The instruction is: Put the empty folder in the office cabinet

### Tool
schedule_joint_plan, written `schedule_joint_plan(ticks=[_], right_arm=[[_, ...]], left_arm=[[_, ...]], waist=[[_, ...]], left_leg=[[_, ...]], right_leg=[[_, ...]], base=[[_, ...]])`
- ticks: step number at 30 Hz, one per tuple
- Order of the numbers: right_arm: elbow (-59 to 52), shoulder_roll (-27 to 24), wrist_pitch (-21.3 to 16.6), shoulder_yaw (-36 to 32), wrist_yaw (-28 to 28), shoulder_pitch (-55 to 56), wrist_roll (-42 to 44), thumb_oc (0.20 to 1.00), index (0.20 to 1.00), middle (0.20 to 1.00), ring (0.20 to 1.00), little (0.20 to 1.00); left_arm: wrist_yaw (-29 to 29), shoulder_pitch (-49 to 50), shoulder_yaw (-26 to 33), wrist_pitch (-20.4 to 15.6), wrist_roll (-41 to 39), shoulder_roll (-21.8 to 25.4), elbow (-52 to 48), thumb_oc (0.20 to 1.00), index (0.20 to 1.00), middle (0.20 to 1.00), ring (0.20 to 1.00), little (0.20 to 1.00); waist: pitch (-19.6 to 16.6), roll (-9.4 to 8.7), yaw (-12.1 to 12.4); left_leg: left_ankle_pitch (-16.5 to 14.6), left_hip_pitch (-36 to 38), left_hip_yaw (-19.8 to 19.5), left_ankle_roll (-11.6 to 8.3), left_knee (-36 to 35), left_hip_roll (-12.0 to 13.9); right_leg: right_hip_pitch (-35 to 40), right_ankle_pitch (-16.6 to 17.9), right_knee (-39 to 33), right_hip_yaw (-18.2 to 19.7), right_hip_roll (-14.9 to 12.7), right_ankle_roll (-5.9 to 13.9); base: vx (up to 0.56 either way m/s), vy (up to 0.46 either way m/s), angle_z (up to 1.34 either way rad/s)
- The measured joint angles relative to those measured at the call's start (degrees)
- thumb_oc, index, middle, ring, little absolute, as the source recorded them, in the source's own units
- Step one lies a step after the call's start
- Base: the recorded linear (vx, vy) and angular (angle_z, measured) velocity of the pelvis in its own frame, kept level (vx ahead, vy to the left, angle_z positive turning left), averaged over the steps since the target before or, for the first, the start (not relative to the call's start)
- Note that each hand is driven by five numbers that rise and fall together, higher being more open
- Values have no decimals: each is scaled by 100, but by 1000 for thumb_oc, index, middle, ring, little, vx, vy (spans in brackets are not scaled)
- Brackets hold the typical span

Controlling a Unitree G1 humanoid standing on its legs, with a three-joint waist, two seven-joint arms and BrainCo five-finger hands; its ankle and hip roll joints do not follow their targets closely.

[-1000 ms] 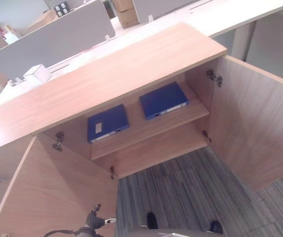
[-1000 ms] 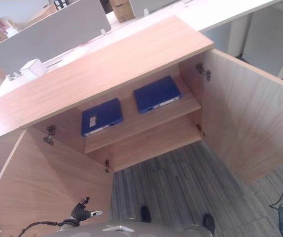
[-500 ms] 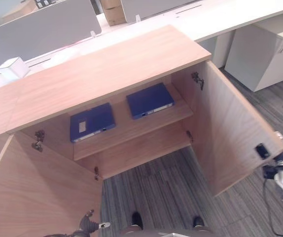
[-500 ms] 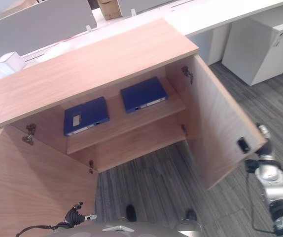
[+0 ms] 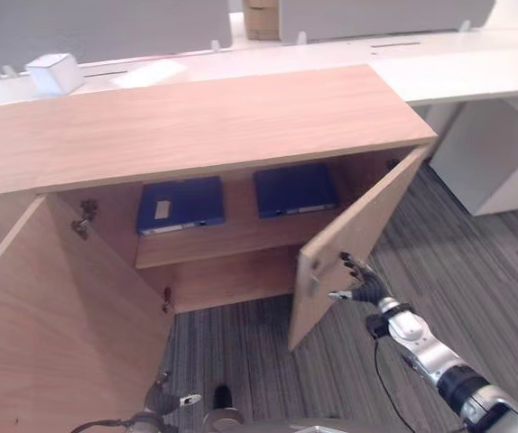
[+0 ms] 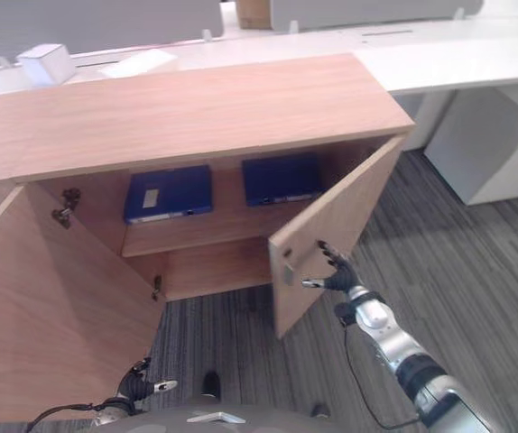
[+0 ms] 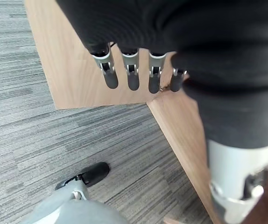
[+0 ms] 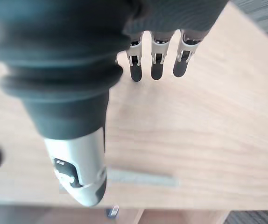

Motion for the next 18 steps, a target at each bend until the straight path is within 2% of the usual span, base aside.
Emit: schedule_joint_plan(ticks=[6, 10, 14, 18], right_arm=[[1232, 753, 7, 0, -242, -1069, -227, 1000, 1000, 1000, 1000, 1000], [2366, 960, 20, -535, -473, -1232, -283, 1000, 1000, 1000, 1000, 1000], [3251, 1010, 150, -985, -604, -964, -282, 1000, 1000, 1000, 1000, 1000], [2818, 862, 244, -903, -633, 95, -502, 1000, 1000, 1000, 1000, 1000]], left_arm=[[82, -18, 30, -13, -273, 276, -302, 1000, 1000, 1000, 1000, 1000], [130, -115, 70, 20, -397, 678, -351, 1000, 1000, 1000, 1000, 1000], [257, -410, 221, 36, -421, 1129, -348, 1000, 1000, 1000, 1000, 1000], [515, -688, 1155, 33, -356, 1767, -251, 1000, 1000, 1000, 1000, 1000]], waist=[[-97, -232, 623], [-135, -386, 898], [-130, -382, 944], [-106, -344, 785]], left_leg=[[-12, -139, -253, 24, 0, -131], [42, -275, -448, 95, 42, -215], [101, -271, -501, 124, 57, -297], [129, -109, -471, 111, 57, -265]], right_leg=[[35, -40, -1, -223, -80, 54], [22, -67, 0, -428, -135, 91], [45, -65, 1, -432, -201, 93], [177, -85, 0, -396, -169, 97]], base=[[29, 61, 25], [21, 17, 31], [19, -43, 9], [-12, -116, -6]])
